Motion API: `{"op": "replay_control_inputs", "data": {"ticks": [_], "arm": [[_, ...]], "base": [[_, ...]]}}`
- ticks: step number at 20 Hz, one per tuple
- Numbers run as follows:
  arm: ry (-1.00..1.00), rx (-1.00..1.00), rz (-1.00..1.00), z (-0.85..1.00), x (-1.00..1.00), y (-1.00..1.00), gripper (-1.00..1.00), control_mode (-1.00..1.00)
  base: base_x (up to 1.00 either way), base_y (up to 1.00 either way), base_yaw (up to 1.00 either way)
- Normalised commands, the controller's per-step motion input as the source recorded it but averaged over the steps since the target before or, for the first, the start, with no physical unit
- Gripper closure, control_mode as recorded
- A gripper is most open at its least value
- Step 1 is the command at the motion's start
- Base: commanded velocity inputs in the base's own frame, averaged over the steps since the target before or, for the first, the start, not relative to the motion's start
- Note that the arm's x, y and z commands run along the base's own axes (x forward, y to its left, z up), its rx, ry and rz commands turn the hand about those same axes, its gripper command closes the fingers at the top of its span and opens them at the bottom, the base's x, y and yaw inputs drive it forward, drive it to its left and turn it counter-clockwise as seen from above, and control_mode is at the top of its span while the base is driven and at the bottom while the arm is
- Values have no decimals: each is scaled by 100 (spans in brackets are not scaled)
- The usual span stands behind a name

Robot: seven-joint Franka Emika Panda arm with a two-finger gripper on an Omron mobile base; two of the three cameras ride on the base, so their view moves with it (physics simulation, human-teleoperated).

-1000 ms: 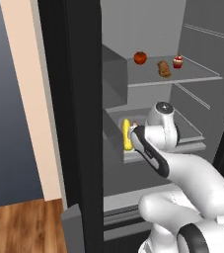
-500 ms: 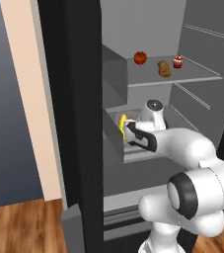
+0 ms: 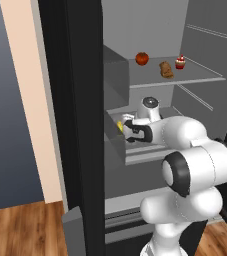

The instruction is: Place the tupperware on the second highest shelf of the fridge. Make space for the tupperware among the existing items by rearranging them on the shelves if needed. Close the fridge door when finished.

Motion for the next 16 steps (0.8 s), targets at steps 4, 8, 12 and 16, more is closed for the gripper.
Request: {"op": "replay_control_inputs", "data": {"ticks": [4, 8, 12, 16], "arm": [[-12, 0, 0, 8, -34, 0, -100, -100], [-10, 0, 3, 42, -83, -23, -100, -100], [-1, -3, 21, 63, -100, -30, -100, -100], [0, -11, 33, 72, -100, 0, -100, -100]], "base": [[0, 0, 0], [0, 0, 0], [0, 0, 0], [0, 0, 0]]}}
